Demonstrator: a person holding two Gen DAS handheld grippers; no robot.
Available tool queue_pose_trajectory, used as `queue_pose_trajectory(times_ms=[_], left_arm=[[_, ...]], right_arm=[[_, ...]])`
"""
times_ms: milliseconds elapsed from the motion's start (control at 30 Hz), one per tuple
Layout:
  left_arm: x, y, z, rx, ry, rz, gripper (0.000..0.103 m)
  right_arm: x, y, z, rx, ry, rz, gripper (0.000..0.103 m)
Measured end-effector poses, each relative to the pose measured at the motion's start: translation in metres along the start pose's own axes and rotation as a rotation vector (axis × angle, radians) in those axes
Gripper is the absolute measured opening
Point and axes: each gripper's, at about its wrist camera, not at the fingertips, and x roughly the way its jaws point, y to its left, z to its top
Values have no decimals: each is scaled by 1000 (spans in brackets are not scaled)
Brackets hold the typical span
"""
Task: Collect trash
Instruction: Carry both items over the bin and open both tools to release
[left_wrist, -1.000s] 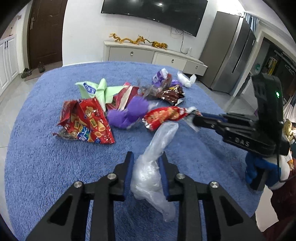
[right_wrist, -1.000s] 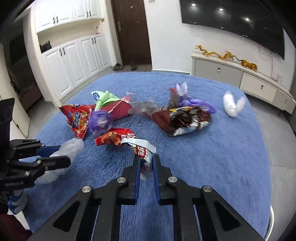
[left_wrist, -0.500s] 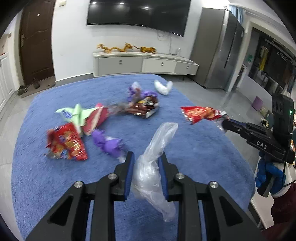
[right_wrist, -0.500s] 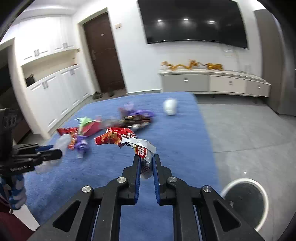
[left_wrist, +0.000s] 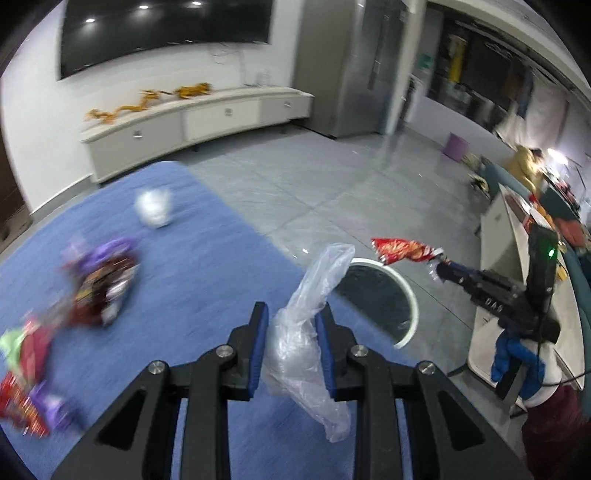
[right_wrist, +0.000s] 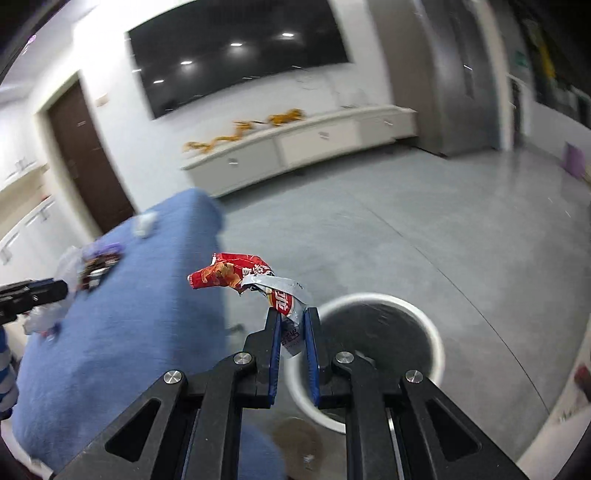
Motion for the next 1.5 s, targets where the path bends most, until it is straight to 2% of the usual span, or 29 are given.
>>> queue_pose_trajectory(times_ms=[200, 433, 567, 600, 633, 667, 700, 800, 933, 1033, 1167, 1267, 1333, 1433, 1500], left_arm=[[82, -48, 46, 23, 84, -94, 25], [151, -88, 76, 27, 148, -174, 26], [182, -95, 83, 4, 196, -206, 27], [189, -96, 84, -2, 208, -212, 31], [194, -99, 85, -6, 216, -212, 47], [197, -100, 85, -10, 216, -209, 56], [199, -101, 85, -13, 209, -205, 63], [204, -107, 85, -2, 211, -203, 63], [203, -110, 83, -6, 210, -196, 63], [189, -113, 83, 5, 176, -184, 63], [152, -110, 84, 23, 70, -141, 63], [116, -103, 81, 13, -50, -90, 63], [94, -96, 77, 14, -93, -78, 63], [66, -82, 66, 25, -95, -94, 63], [52, -72, 59, 35, -65, -99, 63]], right_arm=[[28, -70, -15, 135, 63, -95, 12], [67, -106, -23, 188, 133, -114, 14], [88, -116, -26, 211, 173, -120, 18], [93, -121, -28, 218, 182, -118, 20], [96, -122, -29, 222, 190, -122, 27], [98, -124, -30, 224, 195, -124, 32], [99, -127, -32, 224, 198, -126, 32], [101, -132, -36, 225, 209, -134, 32], [96, -134, -36, 230, 211, -141, 32], [86, -131, -32, 210, 195, -153, 32], [61, -116, -18, 170, 140, -169, 32], [45, -101, -7, 145, 96, -168, 32], [33, -85, 0, 121, 65, -161, 33], [19, -63, 9, 86, 31, -143, 33], [9, -41, 16, 53, 7, -119, 33]])
